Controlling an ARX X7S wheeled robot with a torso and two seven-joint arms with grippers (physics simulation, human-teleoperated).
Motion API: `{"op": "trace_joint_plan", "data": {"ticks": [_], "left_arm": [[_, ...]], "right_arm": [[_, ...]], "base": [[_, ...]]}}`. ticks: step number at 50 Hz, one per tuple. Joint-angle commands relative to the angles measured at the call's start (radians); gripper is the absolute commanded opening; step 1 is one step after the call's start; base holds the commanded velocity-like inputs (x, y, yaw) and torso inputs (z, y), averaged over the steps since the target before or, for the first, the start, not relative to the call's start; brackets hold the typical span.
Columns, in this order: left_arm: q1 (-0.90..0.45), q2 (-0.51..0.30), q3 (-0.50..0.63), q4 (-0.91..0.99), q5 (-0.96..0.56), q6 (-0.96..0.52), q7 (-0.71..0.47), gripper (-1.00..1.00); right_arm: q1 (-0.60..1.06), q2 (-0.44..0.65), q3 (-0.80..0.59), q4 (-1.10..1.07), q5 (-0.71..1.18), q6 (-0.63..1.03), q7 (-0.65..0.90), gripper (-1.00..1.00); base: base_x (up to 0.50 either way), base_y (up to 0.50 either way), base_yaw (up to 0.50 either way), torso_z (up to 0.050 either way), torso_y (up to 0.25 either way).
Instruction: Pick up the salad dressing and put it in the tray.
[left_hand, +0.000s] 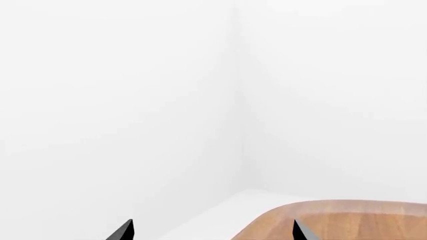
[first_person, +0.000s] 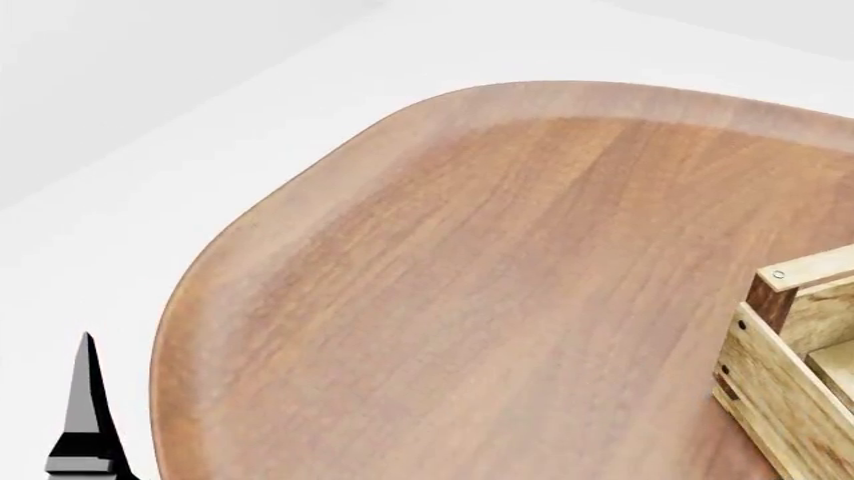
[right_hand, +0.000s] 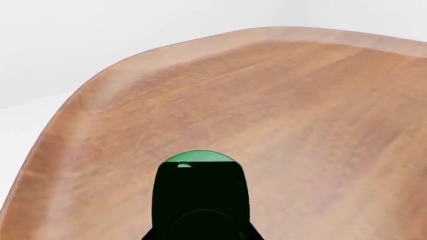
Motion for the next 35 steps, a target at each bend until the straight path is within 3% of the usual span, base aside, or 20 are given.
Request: {"op": "trace_joint_plan", "data": {"ticks": [1, 35], "left_arm": [[-0.001, 0.017, -0.021, -0.004, 0.016, -0.003, 0.026, 1.0], [0.009, 0.005, -0.031, -0.021, -0.004, 0.024, 0.02, 1.0]], "right_arm": [[0.002, -0.02, 0.024, -0.013, -0.037, 0.003, 0.001, -1.0], [0.027, 0.098, 0.167, -0.403, 0.114, 0.168, 0.099, -1.0]], "base": [[0.0, 0.0, 0.0, 0.0, 0.0], [0.0, 0.0, 0.0, 0.0, 0.0]]}}
